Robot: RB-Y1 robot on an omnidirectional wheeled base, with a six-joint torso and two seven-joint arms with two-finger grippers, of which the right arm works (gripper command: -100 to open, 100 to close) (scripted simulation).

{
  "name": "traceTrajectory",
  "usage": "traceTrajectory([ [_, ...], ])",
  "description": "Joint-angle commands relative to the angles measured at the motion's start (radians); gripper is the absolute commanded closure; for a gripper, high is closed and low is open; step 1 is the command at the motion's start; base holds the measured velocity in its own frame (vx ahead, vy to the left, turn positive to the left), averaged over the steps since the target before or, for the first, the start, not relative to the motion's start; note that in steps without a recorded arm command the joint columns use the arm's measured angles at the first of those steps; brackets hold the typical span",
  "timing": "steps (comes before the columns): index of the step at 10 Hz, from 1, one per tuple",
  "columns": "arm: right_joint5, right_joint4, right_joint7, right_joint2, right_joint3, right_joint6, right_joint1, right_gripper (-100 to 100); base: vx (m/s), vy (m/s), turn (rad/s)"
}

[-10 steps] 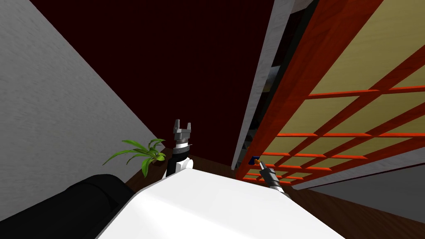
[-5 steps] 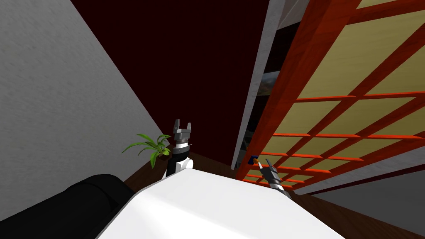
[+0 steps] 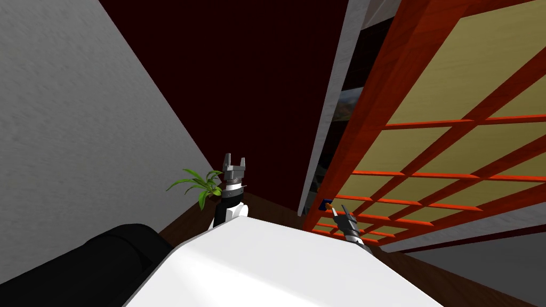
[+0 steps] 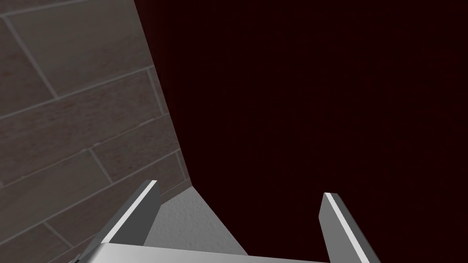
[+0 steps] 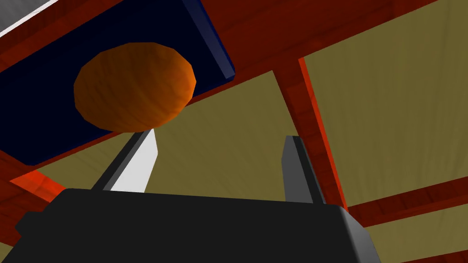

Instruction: Pull the door open

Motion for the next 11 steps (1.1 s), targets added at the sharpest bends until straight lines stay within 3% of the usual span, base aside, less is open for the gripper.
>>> traceTrajectory([
  [1, -0.012, 0.015, -0.023, 0.022, 0.028, -0.009, -0.011, -100, -0.03, -0.002, 0.057],
  [8, -0.082, 0.016, -0.084, 0.039, 0.039, -0.004, -0.022, -100, -0.053, -0.026, 0.078],
  [11, -0.13, 0.018, -0.128, 0.051, 0.047, -0.001, -0.031, -100, -0.06, -0.031, 0.108],
])
